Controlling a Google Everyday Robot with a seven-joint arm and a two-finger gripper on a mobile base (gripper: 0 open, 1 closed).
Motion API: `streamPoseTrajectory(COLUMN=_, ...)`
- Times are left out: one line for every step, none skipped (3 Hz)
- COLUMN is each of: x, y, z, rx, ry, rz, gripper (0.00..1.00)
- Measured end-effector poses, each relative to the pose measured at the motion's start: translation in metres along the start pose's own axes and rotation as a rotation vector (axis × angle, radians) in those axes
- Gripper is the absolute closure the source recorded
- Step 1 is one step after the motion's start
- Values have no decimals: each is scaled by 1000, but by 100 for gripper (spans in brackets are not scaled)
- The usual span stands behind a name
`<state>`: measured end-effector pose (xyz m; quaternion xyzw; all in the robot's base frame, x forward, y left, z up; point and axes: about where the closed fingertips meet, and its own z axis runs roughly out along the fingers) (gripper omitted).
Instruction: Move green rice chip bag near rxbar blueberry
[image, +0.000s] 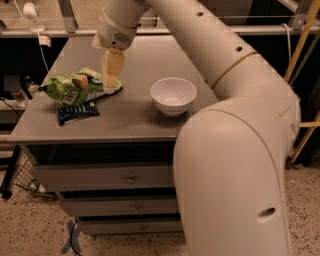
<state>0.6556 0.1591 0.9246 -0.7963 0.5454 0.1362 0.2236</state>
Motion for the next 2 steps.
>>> streamPoseTrajectory(x=44, y=10, z=-41, rx=54, ry=78, rz=96, gripper=0)
streamPoseTrajectory(x=87, y=27, z=-80, rx=127, ry=101, rz=212, gripper=0)
